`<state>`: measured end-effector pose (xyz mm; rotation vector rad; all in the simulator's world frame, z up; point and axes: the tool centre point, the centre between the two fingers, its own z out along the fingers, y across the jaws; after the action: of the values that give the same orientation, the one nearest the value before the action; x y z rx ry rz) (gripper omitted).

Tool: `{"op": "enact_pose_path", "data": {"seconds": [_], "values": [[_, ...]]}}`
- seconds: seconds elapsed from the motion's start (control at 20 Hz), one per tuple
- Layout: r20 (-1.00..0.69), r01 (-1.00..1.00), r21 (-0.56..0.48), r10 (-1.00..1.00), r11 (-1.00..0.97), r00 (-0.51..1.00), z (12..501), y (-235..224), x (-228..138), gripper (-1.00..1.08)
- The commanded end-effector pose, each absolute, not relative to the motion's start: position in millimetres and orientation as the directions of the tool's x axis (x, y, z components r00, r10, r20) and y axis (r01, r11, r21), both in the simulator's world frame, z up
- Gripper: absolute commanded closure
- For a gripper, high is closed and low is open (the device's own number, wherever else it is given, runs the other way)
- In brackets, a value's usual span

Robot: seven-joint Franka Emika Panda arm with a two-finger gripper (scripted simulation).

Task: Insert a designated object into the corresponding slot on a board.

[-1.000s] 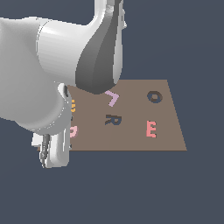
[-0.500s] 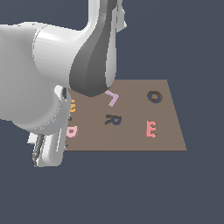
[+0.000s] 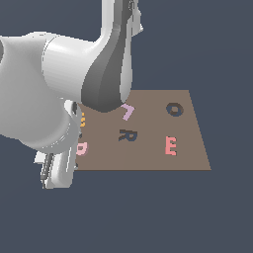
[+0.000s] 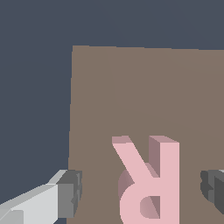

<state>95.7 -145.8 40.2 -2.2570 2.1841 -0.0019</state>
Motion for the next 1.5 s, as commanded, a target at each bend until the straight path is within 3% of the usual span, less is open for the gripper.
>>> {"op": "enact_pose_path", "data": {"seconds": [0.0, 0.1, 0.15, 0.95, 1.45], "values": [[0.0, -0.999, 0.0, -0.999, -0.034, 0.034, 31.9, -145.4, 95.1, -0.92], [0.0, -0.999, 0.0, -0.999, -0.034, 0.034, 30.0, -145.5, 95.0, -0.92], [0.0, -0.999, 0.0, -0.999, -0.034, 0.034, 30.0, -145.5, 95.0, 1.08], [0.0, -1.0, 0.0, -1.0, -0.029, 0.029, 30.3, -141.5, 93.0, 1.08], [0.0, -1.0, 0.0, -1.0, 0.02, -0.02, 32.8, -104.5, 75.8, 1.08]]}}
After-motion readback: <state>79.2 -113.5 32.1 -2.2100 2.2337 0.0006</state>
